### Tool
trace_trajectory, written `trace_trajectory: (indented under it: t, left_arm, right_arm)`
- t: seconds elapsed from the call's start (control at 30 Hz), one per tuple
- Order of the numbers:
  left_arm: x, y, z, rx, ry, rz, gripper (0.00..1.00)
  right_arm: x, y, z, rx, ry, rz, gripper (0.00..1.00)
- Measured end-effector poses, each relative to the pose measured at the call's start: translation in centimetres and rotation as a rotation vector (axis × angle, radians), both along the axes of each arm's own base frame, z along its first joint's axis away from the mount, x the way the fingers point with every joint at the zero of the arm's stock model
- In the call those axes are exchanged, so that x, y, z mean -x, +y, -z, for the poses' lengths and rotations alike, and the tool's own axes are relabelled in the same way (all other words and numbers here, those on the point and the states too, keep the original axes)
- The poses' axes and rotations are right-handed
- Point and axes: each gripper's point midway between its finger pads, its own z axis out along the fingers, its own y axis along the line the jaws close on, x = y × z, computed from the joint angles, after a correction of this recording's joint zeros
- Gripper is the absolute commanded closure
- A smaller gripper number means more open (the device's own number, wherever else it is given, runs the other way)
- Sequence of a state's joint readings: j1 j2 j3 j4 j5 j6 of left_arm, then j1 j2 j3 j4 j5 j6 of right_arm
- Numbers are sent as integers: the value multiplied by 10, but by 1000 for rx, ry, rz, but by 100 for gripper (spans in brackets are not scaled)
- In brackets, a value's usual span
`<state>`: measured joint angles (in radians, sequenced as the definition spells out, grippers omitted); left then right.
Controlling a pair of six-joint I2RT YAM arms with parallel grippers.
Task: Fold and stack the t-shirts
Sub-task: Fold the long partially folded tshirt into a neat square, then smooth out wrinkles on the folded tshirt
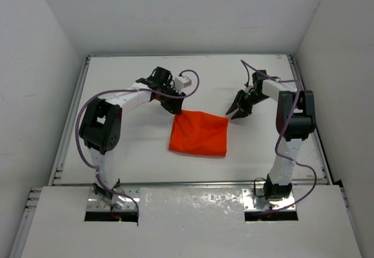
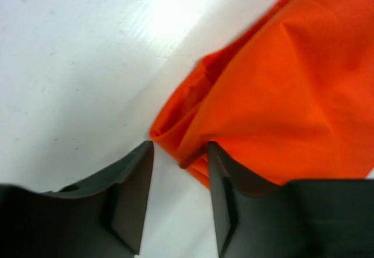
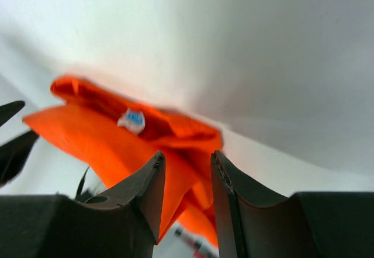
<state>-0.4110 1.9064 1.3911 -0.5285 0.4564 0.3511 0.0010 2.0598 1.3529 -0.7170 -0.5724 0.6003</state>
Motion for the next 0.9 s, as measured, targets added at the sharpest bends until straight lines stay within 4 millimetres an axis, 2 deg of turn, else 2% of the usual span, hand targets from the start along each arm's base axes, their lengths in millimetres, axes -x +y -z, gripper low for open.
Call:
trace_trajectory:
  t: [0.03, 0.23, 0.3, 0.37, 0.4, 0.47, 0.5, 0.6, 0.67, 0.73, 0.8, 0.9]
  left_arm:
    - [-4, 2, 3, -4, 2, -23, 44]
    - [-28, 27, 20, -49, 14, -180, 47]
    - [-36, 36, 19, -61, 7, -229, 48]
    - [-48, 43, 10, -61, -21, -276, 48]
    - [-54, 45, 3, -54, -44, -293, 48]
    - [-58, 48, -16, -31, -80, -313, 48]
    - [-58, 48, -29, -14, -100, -316, 51]
    - [-57, 35, -73, 63, -168, -285, 57]
    - [-47, 18, -92, 118, -187, -233, 60]
    - [-30, -2, -92, 153, -167, -170, 62]
    - [-9, -18, -76, 163, -110, -111, 63]
    - [16, -30, -38, 133, -8, -67, 63]
  right_arm:
    - [-6, -3, 1, 18, -15, 5, 65]
    - [-43, -34, -8, 181, -165, 43, 64]
    - [-49, -45, -19, 247, -225, 43, 66]
    - [-55, -52, -44, 291, -325, 45, 69]
    - [-54, -52, -57, 310, -377, 43, 74]
    - [-44, -46, -83, 347, -491, 27, 83]
    - [-34, -39, -93, 358, -533, 9, 92]
    - [-5, 6, -111, 321, -663, -78, 100]
    - [10, 38, -105, 248, -693, -129, 100]
    - [21, 50, -80, 209, -646, -141, 100]
    - [26, 47, -49, 211, -564, -124, 100]
    - [29, 43, -18, 226, -480, -103, 100]
